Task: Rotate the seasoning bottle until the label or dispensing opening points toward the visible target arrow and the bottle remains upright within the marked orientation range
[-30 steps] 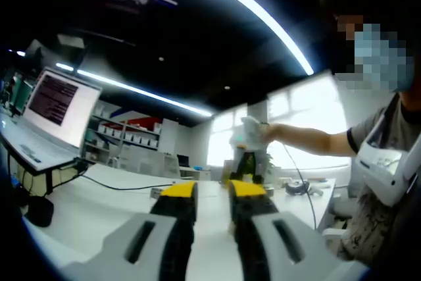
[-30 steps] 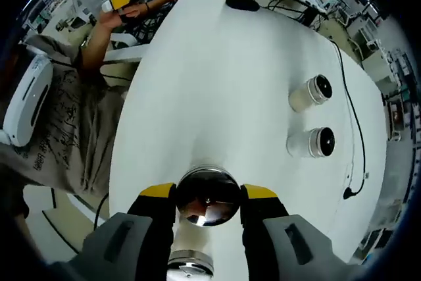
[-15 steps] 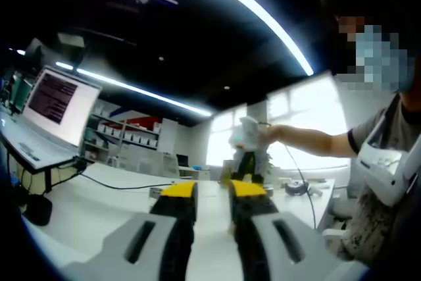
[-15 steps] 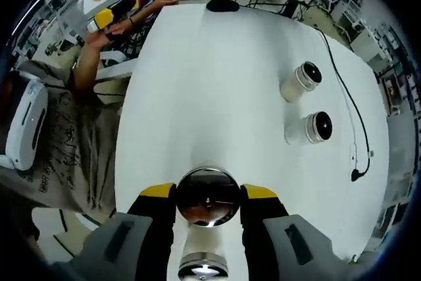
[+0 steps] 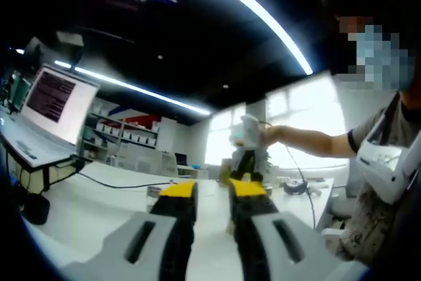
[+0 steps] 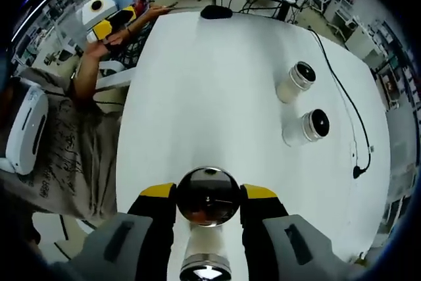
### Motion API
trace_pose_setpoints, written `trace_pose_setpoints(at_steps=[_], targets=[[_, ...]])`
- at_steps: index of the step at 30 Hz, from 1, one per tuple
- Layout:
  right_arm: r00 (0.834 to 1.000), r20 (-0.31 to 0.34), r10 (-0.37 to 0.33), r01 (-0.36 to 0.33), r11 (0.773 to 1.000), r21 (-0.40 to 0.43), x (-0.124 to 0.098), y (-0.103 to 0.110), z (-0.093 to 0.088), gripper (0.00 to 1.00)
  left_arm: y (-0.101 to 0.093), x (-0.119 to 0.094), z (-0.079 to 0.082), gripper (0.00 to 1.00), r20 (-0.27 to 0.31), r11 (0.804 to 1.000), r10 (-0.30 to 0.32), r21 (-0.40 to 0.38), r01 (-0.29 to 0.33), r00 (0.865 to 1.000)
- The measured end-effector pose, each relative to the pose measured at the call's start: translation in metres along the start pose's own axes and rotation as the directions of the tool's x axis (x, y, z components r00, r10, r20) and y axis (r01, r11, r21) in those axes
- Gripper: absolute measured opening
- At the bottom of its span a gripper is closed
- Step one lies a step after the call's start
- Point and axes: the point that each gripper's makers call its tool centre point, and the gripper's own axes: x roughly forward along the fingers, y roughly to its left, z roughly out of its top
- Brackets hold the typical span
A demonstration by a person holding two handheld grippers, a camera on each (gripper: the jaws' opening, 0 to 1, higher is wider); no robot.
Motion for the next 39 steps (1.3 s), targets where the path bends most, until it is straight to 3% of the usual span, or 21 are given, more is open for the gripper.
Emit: trace_pose_setpoints(at_steps=[15, 18, 22, 27, 33, 38, 39], targets=[[0.996, 0.088, -0.018, 0.016, 0.999, 0.029, -0.012, 0.0, -0.004, 0.36, -0.005, 0.005, -0.002, 0.2, -0.007, 1.0, -0.012, -0.003, 0.012, 1.0], [0.994, 0.112, -0.022, 0.024, 1.0, -0.018, -0.014, -0.001, -0.004, 0.36, -0.005, 0.006, -0.003, 0.2, -0.008, 1.0, -0.015, -0.004, 0.015, 1.0], [0.987, 0.163, -0.013, 0.007, 0.999, 0.036, -0.016, -0.004, -0.004, 0.36, -0.007, 0.007, -0.002, 0.2, -0.009, 1.0, -0.024, -0.003, 0.024, 1.0], [0.974, 0.226, -0.02, 0.014, 1.0, 0.026, -0.024, -0.005, -0.006, 0.34, -0.008, 0.009, -0.003, 0.2, -0.01, 1.0, -0.027, -0.006, 0.027, 1.0], [0.934, 0.349, -0.081, 0.071, 0.997, 0.04, -0.052, -0.012, -0.004, 0.26, -0.014, 0.016, -0.006, 0.2, -0.018, 0.999, -0.038, -0.005, 0.038, 0.999], [0.853, 0.51, -0.11, 0.096, 0.994, 0.054, -0.076, -0.007, 0.005, 0.28, -0.017, 0.02, -0.008, 0.2, -0.024, 0.999, -0.046, -0.007, 0.046, 0.999], [0.824, 0.554, -0.117, 0.106, 0.993, 0.051, -0.08, -0.002, 0.008, 0.28, -0.017, 0.02, -0.009, 0.2, -0.025, 0.999, -0.048, -0.008, 0.047, 0.999]])
